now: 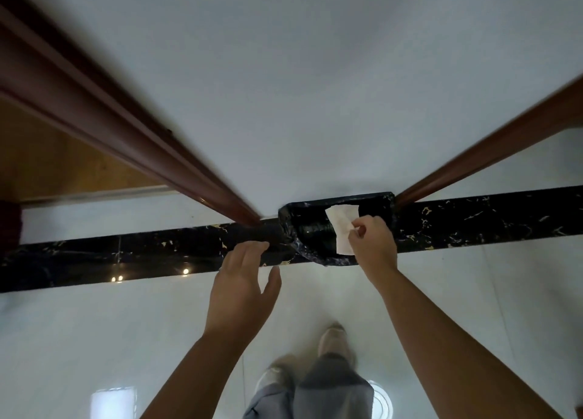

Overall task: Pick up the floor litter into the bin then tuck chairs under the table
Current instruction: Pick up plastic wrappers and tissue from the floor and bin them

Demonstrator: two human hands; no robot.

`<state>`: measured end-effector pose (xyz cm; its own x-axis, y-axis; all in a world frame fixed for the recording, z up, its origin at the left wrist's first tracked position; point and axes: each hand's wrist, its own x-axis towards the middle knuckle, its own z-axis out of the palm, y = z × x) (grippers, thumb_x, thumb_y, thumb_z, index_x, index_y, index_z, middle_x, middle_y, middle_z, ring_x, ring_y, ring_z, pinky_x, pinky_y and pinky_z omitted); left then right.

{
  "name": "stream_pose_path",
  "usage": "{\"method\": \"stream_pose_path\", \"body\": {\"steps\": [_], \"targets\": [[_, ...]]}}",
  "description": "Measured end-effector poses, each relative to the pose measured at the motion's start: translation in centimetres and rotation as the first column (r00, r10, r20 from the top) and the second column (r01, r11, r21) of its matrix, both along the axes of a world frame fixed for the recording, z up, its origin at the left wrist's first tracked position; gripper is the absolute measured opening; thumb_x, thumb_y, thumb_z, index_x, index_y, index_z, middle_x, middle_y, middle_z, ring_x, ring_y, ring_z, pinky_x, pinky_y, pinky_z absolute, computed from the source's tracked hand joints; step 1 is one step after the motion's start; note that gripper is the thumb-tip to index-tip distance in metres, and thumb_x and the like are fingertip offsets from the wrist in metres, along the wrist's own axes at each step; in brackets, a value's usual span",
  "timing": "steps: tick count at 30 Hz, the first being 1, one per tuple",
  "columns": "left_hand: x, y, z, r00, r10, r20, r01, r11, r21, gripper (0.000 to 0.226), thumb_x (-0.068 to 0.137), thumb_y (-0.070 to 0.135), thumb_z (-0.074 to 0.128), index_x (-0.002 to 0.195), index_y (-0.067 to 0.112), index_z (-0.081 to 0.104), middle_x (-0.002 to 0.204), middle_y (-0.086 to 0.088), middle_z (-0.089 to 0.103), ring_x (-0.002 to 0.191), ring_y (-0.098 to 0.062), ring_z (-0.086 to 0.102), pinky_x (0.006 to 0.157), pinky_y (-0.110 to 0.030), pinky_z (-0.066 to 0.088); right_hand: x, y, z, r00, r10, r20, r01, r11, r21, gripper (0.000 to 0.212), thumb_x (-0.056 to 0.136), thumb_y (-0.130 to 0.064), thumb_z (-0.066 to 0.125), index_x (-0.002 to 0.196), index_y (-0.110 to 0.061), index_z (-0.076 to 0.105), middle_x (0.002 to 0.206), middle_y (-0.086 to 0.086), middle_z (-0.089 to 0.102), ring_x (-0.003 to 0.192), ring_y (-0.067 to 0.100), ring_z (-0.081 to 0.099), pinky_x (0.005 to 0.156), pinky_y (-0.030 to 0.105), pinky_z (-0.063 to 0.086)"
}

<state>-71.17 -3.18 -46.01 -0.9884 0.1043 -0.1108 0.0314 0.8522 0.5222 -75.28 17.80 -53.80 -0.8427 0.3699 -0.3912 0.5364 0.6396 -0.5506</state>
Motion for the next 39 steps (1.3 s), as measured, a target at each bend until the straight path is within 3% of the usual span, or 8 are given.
{"method": "stream_pose_path", "body": {"steps": [6,10,13,17,22,31,39], "targets": [[-0.5,0.3,-1.3,0.999,0.037,0.024,-0.038,0.998,0.044,0.035,0.079,0.017,0.056,0.112,0.005,0.059,0.106,-0.011,0.062,0.096,-0.026,0.059,0.078,-0.031,0.044,-0.2,0.2,-0.5,0.998,-0.032,-0.048,0.030,0.998,-0.059,0.026,0.083,-0.008,0.060,0.109,-0.007,0.058,0.105,0.009,0.054,0.094,0.022,0.053,0.076,0.035,0.047],[-0.2,1.7,0.1,1.000,0.001,0.026,-0.002,0.999,0.052,0.036,0.076,0.017,0.055,0.109,0.003,0.060,0.103,-0.013,0.064,0.093,-0.028,0.060,0.079,-0.030,0.044,1.8,1.1,2.3,0.997,-0.009,-0.071,0.007,0.999,-0.042,0.026,0.085,-0.011,0.060,0.110,-0.008,0.059,0.108,0.007,0.057,0.101,0.020,0.053,0.079,0.027,0.042],[-0.1,2.7,2.4,0.997,-0.082,-0.003,0.082,0.995,0.052,0.036,0.078,0.021,0.052,0.108,0.004,0.060,0.103,-0.012,0.063,0.092,-0.028,0.060,0.081,-0.034,0.047,3.2,1.6,5.8,0.991,0.020,-0.132,-0.018,1.000,0.017,0.027,0.085,-0.012,0.060,0.111,-0.007,0.060,0.108,0.009,0.059,0.104,0.023,0.052,0.086,0.032,0.044],[0.1,3.5,6.6,0.980,-0.199,-0.030,0.199,0.980,-0.005,0.043,0.080,0.030,0.042,0.107,0.004,0.061,0.104,-0.013,0.064,0.095,-0.031,0.061,0.080,-0.044,0.052,5.6,1.5,11.3,0.968,0.096,-0.233,-0.058,0.984,0.167,0.028,0.082,-0.011,0.064,0.109,-0.005,0.062,0.106,0.011,0.062,0.099,0.027,0.055,0.084,0.037,0.046],[1.8,3.1,12.6,0.945,-0.320,-0.071,0.313,0.945,-0.093,0.041,0.079,0.031,0.042,0.104,0.004,0.063,0.101,-0.012,0.065,0.094,-0.030,0.062,0.080,-0.044,0.051,10.1,0.7,18.3,0.931,0.067,-0.358,0.046,0.953,0.298,0.028,0.076,-0.009,0.070,0.104,-0.005,0.065,0.103,0.013,0.066,0.097,0.029,0.060,0.083,0.038,0.047],[7.8,0.9,23.4,0.861,-0.500,-0.092,0.490,0.864,-0.112,0.038,0.081,0.031,0.042,0.099,0.004,0.064,0.095,-0.011,0.067,0.090,-0.028,0.063,0.077,-0.040,0.051,21.7,-3.0,29.7,0.923,-0.039,-0.383,0.197,0.902,0.384,0.033,0.069,-0.011,0.078,0.100,-0.005,0.068,0.101,0.014,0.069,0.093,0.032,0.063,0.084,0.036,0.042],[13.4,2.0,30.2,0.717,-0.659,-0.228,0.670,0.741,-0.035,0.037,0.080,0.030,0.047,0.099,0.003,0.064,0.096,-0.012,0.066,0.088,-0.029,0.061,0.072,-0.039,0.052,30.5,-4.1,37.8,0.936,-0.084,-0.343,0.247,0.850,0.465,0.037,0.068,-0.015,0.079,0.102,-0.007,0.068,0.105,0.013,0.069,0.096,0.032,0.063,0.087,0.042,0.044]]}}
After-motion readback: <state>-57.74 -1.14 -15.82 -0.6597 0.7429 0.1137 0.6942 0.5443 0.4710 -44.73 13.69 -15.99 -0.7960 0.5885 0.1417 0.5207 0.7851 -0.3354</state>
